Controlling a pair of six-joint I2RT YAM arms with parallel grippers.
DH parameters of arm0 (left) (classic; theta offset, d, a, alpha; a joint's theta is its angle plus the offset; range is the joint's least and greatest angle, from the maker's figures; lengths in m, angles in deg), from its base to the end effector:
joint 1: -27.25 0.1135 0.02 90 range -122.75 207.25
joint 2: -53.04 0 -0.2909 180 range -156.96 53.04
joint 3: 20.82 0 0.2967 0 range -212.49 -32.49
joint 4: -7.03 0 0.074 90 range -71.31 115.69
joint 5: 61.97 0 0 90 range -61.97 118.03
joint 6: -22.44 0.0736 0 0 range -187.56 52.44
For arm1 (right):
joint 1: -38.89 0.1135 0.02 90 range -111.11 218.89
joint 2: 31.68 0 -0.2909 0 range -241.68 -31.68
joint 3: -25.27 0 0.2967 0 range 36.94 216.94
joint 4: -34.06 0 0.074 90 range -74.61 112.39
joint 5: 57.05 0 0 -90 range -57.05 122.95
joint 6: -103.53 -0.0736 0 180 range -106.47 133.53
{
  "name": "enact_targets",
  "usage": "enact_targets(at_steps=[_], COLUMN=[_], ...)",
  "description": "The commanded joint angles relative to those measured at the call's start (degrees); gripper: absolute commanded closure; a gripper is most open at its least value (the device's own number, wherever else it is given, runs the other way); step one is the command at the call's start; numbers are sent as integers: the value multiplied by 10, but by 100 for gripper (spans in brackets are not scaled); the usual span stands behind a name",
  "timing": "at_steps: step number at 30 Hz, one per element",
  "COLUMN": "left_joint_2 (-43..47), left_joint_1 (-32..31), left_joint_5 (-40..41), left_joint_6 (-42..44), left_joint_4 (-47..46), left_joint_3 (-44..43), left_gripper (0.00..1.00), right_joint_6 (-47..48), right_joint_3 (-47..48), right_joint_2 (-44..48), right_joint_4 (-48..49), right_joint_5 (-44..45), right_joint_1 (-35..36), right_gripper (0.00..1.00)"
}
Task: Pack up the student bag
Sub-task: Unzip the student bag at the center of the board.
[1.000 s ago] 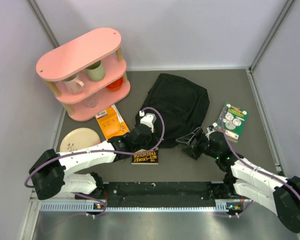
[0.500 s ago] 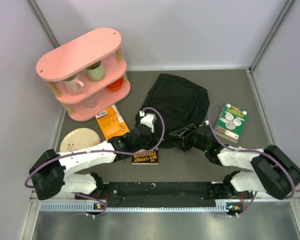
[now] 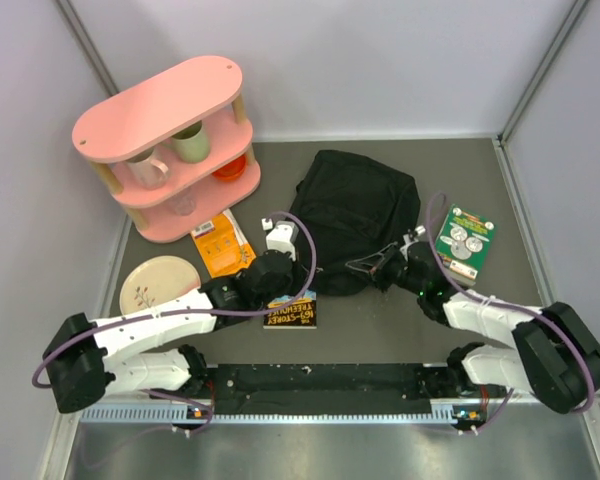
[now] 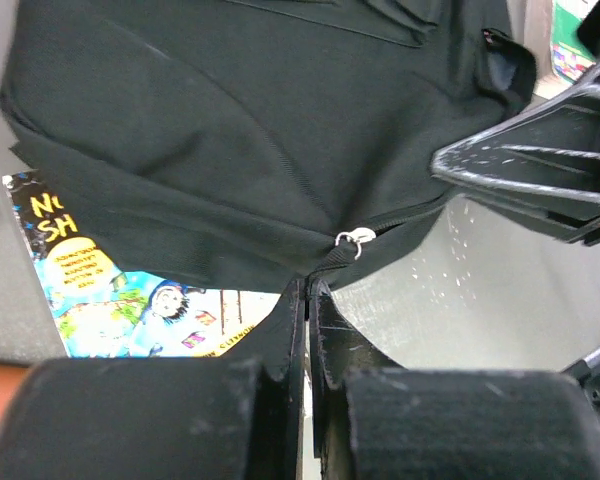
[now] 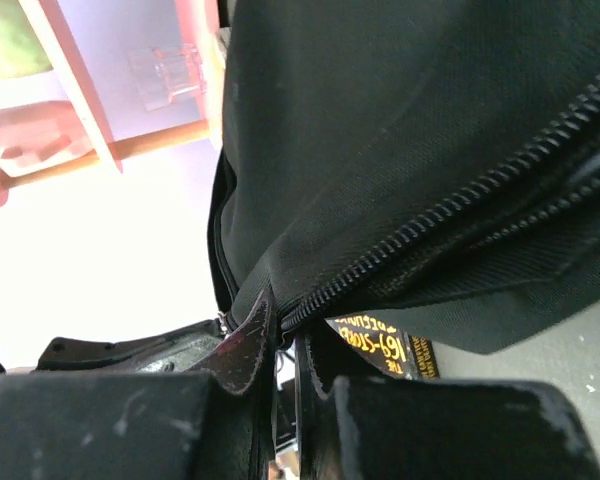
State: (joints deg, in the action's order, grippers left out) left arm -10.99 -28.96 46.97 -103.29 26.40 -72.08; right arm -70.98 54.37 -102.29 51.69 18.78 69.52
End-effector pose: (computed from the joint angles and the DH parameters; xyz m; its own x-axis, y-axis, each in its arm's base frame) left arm 0.1887 -0.2390 0.2330 -0.6100 -0.0817 -0.7882 0.3413 0.8706 -0.3543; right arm 0.2305 0.1574 0.1324 -0.7168 0.6972 0.0112 0.2811 0.2742 0.9197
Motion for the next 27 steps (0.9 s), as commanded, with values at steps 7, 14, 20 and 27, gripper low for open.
enact_targets(at_steps=[7, 14, 20, 27], left_joint_2=[-13, -25, -21, -45], left_joint_1=[36, 55, 58, 58], left_joint_5=[170, 151, 124, 60], left_joint_6=[44, 54, 66, 79], left_joint_4=[103, 89, 57, 39], left_joint_3=[-14, -8, -7, -6], left_gripper=[100, 100, 100, 100], right_joint_6=[317, 406, 486, 544], right_joint_3=[45, 32, 70, 113], right_joint_2=[95, 132, 128, 144], right_joint_4=[-230, -281, -346, -369], right_joint_5=[53, 42, 78, 62], right_joint_1=[-108, -158, -169, -253], right_gripper=[100, 100, 100, 100])
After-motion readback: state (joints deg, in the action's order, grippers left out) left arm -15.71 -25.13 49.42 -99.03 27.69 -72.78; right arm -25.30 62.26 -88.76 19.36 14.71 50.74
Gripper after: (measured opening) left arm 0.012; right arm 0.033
